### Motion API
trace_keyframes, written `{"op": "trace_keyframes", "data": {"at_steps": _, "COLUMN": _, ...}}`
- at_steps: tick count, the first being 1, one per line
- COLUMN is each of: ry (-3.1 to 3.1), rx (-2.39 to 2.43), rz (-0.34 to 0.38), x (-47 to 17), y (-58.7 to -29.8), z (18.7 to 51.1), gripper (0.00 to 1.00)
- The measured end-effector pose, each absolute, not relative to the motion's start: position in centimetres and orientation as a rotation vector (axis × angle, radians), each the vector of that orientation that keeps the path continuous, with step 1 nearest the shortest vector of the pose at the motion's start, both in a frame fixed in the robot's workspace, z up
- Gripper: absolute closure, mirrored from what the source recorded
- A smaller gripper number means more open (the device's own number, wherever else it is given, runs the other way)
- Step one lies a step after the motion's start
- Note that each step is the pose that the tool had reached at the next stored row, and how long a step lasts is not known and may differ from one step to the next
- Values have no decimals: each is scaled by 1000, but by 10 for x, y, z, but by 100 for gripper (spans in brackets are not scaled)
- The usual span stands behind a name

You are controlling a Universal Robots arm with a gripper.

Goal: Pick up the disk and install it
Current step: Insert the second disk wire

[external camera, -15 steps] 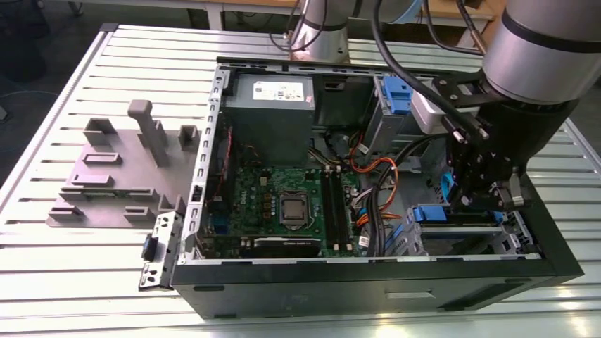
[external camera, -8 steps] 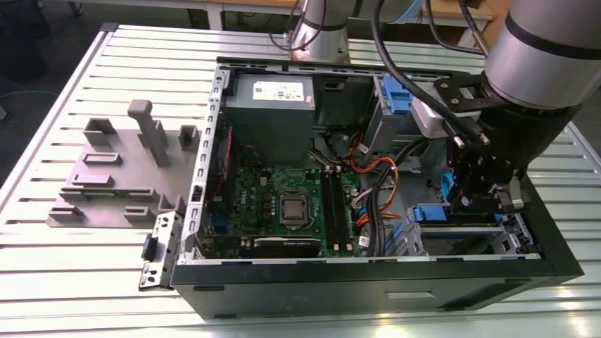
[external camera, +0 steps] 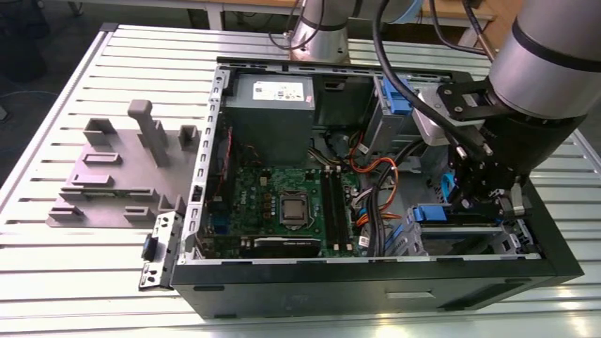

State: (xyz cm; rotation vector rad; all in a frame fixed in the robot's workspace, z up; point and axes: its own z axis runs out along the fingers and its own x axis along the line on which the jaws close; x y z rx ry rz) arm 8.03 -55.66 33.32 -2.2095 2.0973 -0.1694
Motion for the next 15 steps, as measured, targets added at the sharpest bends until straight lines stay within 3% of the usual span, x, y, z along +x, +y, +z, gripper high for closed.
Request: {"op": "trace_keyframes", "data": {"at_steps": 15, "ry": 2092, "rx": -2202, "rz": -154, "x": 81, "y": -558, "z": 332, "gripper": 84}}
